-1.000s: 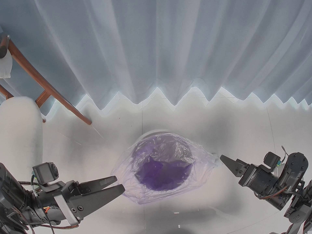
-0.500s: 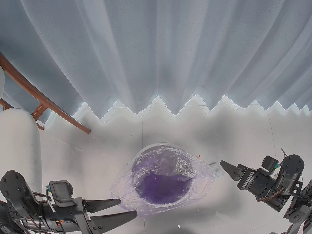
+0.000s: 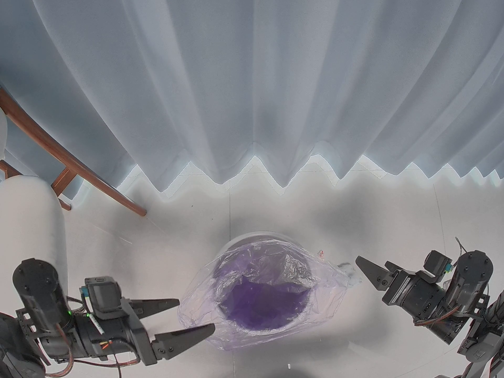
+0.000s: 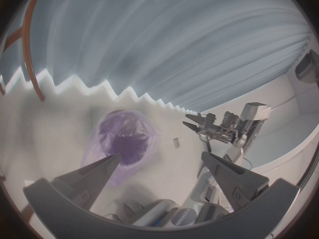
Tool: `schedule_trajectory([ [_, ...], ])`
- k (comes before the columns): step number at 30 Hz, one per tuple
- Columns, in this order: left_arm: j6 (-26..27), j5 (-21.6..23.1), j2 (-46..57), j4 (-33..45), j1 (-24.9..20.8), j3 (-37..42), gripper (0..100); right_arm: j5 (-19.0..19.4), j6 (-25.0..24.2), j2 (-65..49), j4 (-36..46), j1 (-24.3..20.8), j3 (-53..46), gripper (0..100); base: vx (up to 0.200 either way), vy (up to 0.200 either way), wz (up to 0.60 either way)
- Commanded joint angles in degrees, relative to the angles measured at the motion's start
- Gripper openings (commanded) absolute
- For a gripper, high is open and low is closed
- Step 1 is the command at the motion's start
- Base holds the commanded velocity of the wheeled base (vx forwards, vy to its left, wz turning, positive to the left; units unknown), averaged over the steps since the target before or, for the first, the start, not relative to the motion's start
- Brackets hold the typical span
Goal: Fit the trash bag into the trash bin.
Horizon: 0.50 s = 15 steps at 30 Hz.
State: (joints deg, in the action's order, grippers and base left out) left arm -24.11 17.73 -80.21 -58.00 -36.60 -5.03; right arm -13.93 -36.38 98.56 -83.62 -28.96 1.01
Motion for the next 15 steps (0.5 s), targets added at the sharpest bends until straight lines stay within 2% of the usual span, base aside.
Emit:
schedule_trajectory([
  [1, 9.5, -1.6, -13.7, -0.4, 6.1, -8.4, 100, -2.7, 0.1, 0.1, -2.1, -1.7, -1.0, 100, 0.0, 0.0, 0.0],
  [4, 12.2, -4.0, -19.0, -0.3, 6.3, -12.4, 100, -3.5, 0.0, 0.1, -2.2, -2.2, -1.0, 100, 0.0, 0.0, 0.0],
  [9, 14.9, -4.7, -26.3, -0.4, 6.3, -18.2, 100, -5.2, -1.1, 0.0, -2.5, -4.5, -1.0, 100, 0.0, 0.0, 0.0],
  [11, 18.8, -6.5, -30.7, -0.4, 6.8, -22.0, 100, -5.3, -1.4, 0.0, -2.8, -5.0, -1.0, 100, 0.0, 0.0, 0.0],
  [15, 22.5, -6.7, -35.6, -0.4, 8.4, -26.2, 100, -5.2, -1.4, 0.2, -2.8, -5.0, -1.0, 100, 0.0, 0.0, 0.0],
])
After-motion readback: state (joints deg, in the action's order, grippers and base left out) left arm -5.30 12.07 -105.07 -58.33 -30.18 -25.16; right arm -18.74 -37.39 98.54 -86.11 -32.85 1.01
